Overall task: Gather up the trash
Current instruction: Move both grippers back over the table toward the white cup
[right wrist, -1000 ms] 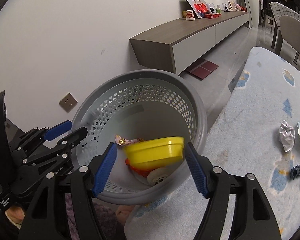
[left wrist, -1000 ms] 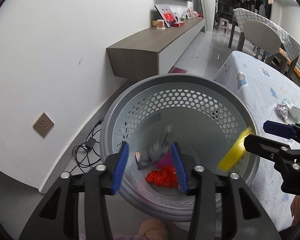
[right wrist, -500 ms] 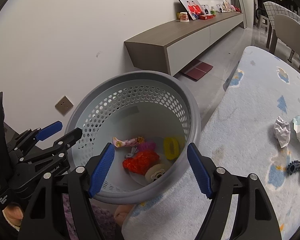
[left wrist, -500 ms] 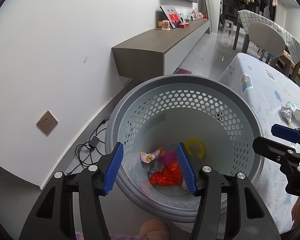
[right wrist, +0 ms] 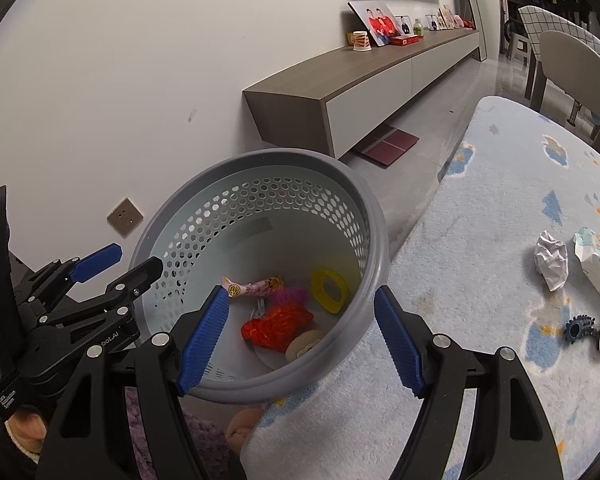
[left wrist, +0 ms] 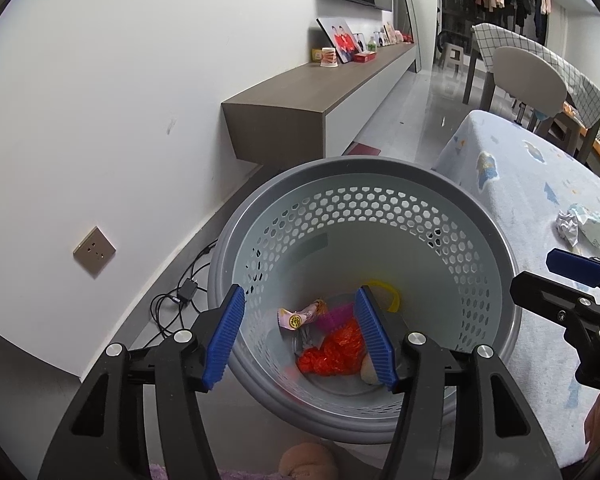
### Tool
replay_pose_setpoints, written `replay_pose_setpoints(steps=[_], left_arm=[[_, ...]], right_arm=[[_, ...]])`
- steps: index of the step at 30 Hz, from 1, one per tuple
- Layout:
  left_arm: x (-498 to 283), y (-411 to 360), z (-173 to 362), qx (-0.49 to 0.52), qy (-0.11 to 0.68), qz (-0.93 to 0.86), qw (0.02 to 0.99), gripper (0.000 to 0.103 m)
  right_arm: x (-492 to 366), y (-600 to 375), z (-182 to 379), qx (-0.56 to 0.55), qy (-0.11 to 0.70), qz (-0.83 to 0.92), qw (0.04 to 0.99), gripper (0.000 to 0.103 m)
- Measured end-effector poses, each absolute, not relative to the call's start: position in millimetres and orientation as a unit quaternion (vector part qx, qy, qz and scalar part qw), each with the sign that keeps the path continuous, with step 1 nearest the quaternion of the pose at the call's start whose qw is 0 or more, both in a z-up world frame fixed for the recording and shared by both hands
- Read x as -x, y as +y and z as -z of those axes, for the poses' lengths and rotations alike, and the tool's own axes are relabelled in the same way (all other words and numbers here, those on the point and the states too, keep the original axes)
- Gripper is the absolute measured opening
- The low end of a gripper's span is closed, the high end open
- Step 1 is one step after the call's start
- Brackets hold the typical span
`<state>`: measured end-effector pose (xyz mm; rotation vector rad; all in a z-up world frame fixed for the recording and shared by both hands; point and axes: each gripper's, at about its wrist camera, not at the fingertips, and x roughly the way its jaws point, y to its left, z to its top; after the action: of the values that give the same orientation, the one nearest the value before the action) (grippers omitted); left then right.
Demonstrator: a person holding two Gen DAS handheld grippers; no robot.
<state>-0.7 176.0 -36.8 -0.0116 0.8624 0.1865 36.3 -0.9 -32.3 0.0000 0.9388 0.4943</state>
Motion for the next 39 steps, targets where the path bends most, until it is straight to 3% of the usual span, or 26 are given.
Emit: replay_pose_setpoints(steps=[18,39], left_arm=[[10,155,22,0.001,0.39,-0.063,0.918,0.067],[24,67,12,-0.017,0.375,0.04,0.926,0.072]], right_arm=[[-11,-48,27,-0.028,0.439,-0.183,0.879,0.072],[30,-201,41,-0.097,0.45,-0.015,0.888,0.072]])
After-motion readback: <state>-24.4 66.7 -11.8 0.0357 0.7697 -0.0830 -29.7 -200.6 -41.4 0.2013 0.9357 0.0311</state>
